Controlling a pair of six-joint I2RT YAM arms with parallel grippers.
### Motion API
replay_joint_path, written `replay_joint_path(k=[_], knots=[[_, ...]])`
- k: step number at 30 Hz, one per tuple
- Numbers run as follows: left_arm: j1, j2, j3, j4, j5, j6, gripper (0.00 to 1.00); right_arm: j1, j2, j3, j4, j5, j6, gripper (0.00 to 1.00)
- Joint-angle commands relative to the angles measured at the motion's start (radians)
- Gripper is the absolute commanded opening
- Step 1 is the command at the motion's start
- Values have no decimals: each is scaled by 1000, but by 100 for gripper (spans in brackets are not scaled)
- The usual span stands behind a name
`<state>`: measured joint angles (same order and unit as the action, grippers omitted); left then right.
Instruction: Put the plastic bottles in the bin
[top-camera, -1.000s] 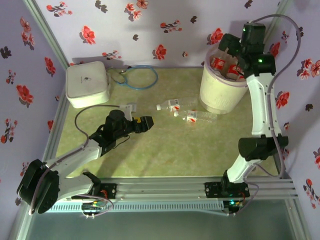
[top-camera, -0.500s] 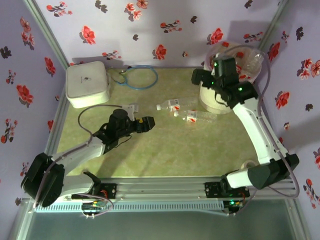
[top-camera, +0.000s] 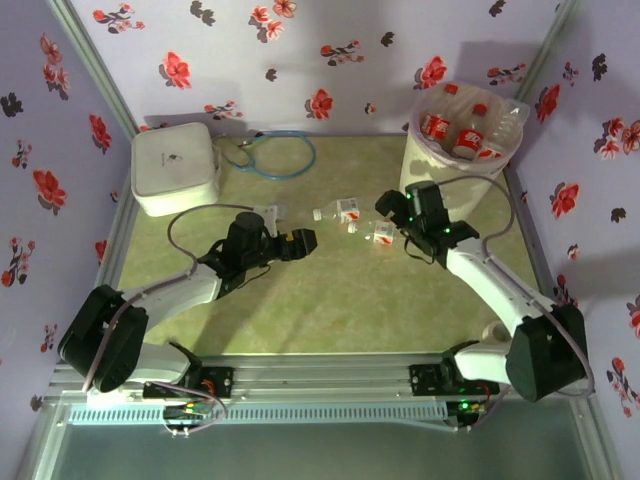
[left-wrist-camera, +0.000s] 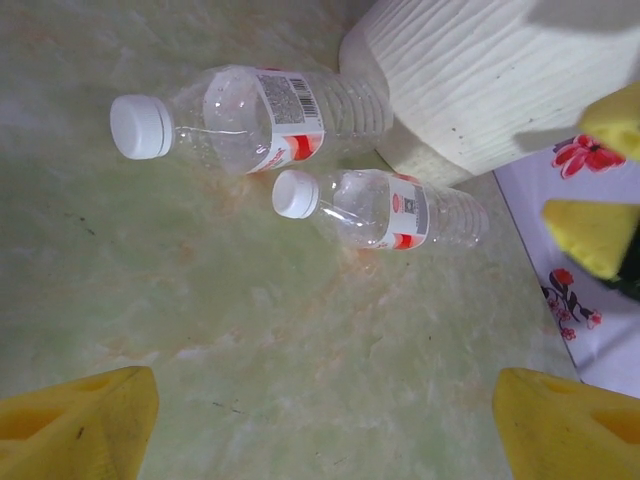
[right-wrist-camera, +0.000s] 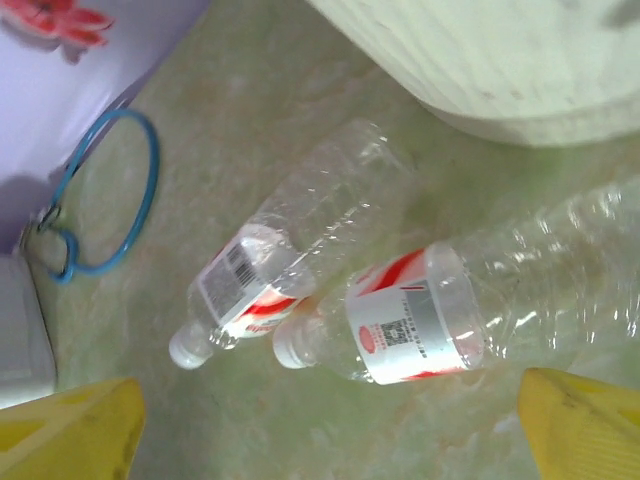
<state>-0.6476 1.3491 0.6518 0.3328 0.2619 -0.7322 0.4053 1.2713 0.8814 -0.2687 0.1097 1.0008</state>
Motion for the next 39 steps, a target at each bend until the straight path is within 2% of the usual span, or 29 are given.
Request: replay_joint_path(k=[1, 6, 11, 17, 25, 28, 33, 39], knots=[[9, 17, 11, 31, -17, -28, 87, 40, 35, -82, 181, 126, 282, 93], [13, -4, -1, 0, -37, -27, 87, 59, 89, -86, 129, 183, 363, 94], [23, -5, -12, 4, -51, -36, 87, 61, 111, -145, 182, 178, 458, 93], [23, 18, -3, 20, -43, -45, 87, 59, 183, -137, 228, 172, 471, 93], [23, -30, -28, 8, -54, -48, 87, 37, 289, -128, 311, 201, 501, 92], [23, -48, -39, 4, -59, -50, 87, 30, 327, -128, 327, 252, 504, 91], [25, -74, -44, -19, -66, -41, 87, 4, 376, -142, 358, 245, 514, 89], [26, -82, -42, -31, -67, -38, 88, 0, 375, -187, 390, 231, 501, 78]])
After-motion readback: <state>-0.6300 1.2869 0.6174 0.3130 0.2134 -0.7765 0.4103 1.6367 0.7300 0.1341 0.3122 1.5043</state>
